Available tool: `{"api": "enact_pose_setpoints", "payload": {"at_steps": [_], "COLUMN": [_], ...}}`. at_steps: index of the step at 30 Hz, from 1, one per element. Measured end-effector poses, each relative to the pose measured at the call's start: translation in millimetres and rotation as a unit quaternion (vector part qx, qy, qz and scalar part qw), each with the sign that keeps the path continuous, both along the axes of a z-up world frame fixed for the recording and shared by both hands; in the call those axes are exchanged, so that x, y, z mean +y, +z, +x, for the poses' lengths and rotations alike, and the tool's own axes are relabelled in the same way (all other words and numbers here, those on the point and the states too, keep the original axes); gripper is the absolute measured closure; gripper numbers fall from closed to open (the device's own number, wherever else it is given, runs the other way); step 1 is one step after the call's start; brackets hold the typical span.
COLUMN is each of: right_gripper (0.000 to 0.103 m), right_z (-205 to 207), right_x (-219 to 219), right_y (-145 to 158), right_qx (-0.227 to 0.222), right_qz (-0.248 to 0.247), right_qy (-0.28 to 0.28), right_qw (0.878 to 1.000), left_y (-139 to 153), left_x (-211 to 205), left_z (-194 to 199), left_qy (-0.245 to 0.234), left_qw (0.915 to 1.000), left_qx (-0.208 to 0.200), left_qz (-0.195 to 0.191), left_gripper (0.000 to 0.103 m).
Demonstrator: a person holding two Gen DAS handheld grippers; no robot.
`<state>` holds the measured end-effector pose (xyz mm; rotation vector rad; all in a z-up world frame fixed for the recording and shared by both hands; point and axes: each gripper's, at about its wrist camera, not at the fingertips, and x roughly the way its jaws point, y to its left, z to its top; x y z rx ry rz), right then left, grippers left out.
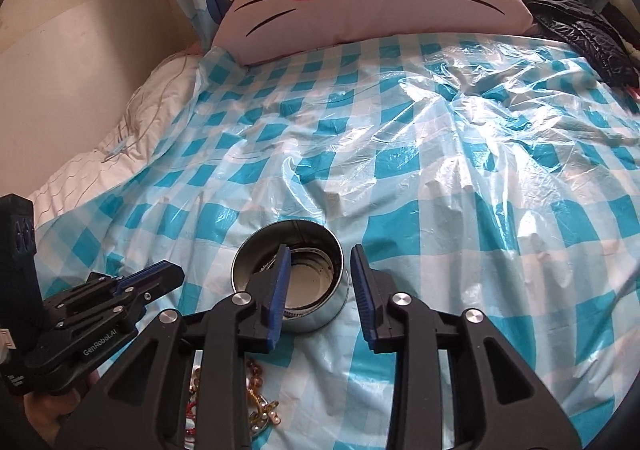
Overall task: Organize jewelry
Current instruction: 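Lower both bangles into the metal tin and open both tools, then move both tools back over the remaining jewelry pile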
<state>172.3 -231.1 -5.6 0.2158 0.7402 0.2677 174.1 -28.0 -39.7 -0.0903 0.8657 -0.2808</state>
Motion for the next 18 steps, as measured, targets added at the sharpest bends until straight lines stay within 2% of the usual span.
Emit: {"api": "enact_pose_setpoints", "payload": {"at_steps": [1, 3, 14, 18], "right_gripper": [0.073, 0.069, 0.067, 0.067], "right_z": [-6, -16, -48, -51], "right_x": [1, 2, 8, 15], "right_y": [1, 0, -25, -37], "right_qx": [0.000, 0.002, 0.037, 0.056], "right_qz": [-0.002, -0.003, -0.015, -0.026], "right_qy": [0.002, 0.007, 0.024, 0.042], "right_qw": [1.000, 1.000, 0.999, 0.997], "left_y": [1, 3, -5, -5], "left_x": [0, -1, -1, -6], "left_z": [-5, -16, -55, -69], "left_qy": [0.000, 0.002, -0.014, -0.051], "left_qw": [1.0000, 0.9997, 0.9983, 0.9959], "left_qx": [-0.004, -0.016, -0.004, 0.011], "left_qz": [0.004, 0.019, 0.057, 0.074], "left_gripper": [0.060, 0.045, 0.045, 0.045]}}
